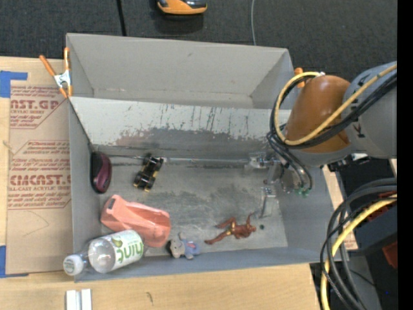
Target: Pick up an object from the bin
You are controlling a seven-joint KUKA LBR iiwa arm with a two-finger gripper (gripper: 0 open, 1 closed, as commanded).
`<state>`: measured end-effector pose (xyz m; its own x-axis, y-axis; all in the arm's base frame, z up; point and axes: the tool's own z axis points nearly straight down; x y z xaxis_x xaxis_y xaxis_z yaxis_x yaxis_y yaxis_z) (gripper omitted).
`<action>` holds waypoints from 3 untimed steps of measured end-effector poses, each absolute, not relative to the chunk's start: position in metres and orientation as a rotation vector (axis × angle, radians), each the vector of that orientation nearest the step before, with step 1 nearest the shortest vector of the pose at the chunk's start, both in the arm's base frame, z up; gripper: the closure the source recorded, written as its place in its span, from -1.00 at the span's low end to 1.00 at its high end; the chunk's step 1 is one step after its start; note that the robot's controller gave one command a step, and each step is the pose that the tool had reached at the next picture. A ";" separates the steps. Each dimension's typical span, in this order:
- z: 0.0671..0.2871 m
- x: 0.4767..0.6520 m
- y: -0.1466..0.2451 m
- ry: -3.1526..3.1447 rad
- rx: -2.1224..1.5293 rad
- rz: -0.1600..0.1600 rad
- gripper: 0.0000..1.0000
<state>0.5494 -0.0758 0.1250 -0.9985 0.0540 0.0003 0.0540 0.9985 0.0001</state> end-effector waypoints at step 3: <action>0.071 0.495 -0.067 -3.136 0.216 -0.002 -1.00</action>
Offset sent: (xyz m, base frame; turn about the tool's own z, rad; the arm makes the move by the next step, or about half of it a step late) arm -0.0384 0.0095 -0.0550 -0.3073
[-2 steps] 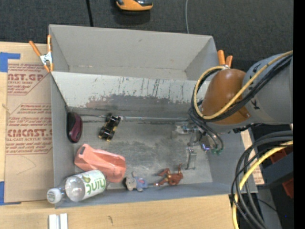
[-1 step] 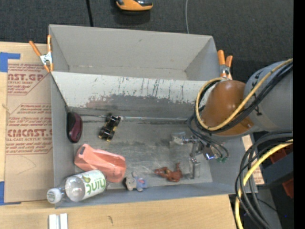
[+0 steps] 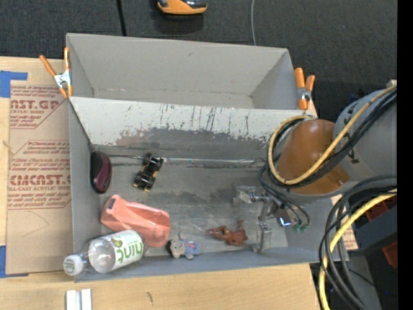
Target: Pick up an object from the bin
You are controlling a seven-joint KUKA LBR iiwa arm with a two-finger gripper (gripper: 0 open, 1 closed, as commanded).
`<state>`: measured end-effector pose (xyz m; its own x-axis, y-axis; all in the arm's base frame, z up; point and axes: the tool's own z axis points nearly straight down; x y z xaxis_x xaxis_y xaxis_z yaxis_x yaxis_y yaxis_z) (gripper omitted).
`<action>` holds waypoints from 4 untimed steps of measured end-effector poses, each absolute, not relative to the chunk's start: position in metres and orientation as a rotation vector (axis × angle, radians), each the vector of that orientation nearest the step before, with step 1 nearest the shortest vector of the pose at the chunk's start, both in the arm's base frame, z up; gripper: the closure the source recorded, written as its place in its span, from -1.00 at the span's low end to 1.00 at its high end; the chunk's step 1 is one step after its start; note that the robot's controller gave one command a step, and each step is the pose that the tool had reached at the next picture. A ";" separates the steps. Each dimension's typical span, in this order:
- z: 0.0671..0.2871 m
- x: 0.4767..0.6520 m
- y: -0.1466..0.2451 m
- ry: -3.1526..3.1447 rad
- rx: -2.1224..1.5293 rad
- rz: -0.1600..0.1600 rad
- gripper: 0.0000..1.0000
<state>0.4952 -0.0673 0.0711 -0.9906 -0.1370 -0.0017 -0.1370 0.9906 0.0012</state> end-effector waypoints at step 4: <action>0.070 0.494 0.013 3.063 -0.695 0.000 1.00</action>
Offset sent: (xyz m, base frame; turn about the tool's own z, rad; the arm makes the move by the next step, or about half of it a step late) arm -0.0041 0.0571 -0.0011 -0.3054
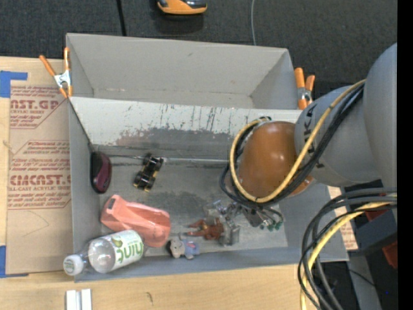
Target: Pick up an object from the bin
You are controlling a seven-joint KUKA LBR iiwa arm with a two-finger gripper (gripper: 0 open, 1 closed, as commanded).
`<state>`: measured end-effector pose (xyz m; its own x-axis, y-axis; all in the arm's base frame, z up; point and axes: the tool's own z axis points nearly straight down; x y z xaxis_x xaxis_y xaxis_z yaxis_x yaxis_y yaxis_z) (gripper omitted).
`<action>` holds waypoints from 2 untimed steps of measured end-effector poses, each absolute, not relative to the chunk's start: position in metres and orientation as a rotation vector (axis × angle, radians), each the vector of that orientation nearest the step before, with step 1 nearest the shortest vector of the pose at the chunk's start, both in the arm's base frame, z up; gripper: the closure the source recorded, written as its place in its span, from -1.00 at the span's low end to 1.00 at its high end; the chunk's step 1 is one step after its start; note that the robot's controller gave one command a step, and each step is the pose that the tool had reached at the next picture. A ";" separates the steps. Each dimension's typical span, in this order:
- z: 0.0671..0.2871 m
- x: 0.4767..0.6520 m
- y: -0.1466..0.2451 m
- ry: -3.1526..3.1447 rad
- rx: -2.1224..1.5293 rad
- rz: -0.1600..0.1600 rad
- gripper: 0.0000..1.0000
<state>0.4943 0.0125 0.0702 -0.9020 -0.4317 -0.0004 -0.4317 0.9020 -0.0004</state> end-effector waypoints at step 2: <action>0.071 0.516 0.020 3.056 -0.706 0.000 1.00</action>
Offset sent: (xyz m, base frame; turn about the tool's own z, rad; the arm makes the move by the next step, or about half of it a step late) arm -0.0039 0.0104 -0.0002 -0.0167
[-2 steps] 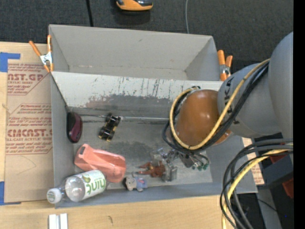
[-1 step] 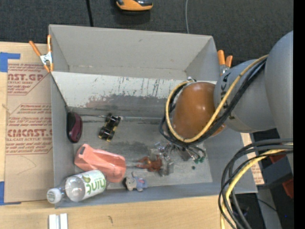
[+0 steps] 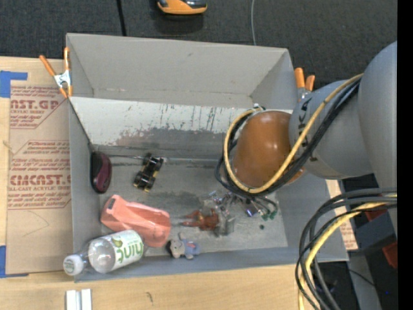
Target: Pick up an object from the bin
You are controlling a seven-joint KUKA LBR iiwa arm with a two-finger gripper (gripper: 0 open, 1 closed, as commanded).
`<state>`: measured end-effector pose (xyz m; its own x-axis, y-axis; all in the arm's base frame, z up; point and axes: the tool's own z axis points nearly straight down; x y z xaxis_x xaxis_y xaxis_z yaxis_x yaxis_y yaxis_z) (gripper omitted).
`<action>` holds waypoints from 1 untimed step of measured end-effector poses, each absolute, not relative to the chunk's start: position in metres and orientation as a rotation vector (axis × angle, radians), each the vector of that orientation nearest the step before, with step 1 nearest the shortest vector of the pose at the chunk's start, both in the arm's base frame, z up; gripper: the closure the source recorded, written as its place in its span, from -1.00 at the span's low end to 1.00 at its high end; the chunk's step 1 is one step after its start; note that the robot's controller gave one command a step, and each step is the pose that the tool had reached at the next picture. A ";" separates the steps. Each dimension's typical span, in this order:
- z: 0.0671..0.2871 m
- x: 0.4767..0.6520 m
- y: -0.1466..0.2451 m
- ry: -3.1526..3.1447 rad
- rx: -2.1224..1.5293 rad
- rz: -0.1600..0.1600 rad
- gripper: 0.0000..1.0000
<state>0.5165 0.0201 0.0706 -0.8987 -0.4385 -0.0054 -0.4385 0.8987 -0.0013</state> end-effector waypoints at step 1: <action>0.105 0.498 0.029 3.063 -0.727 0.003 1.00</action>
Offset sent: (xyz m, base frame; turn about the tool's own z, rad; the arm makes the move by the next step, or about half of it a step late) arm 0.0403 0.0186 -0.0006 -0.0328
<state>0.4978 0.0285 0.1046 -0.8934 -0.4493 0.0060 -0.4493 0.8934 0.0032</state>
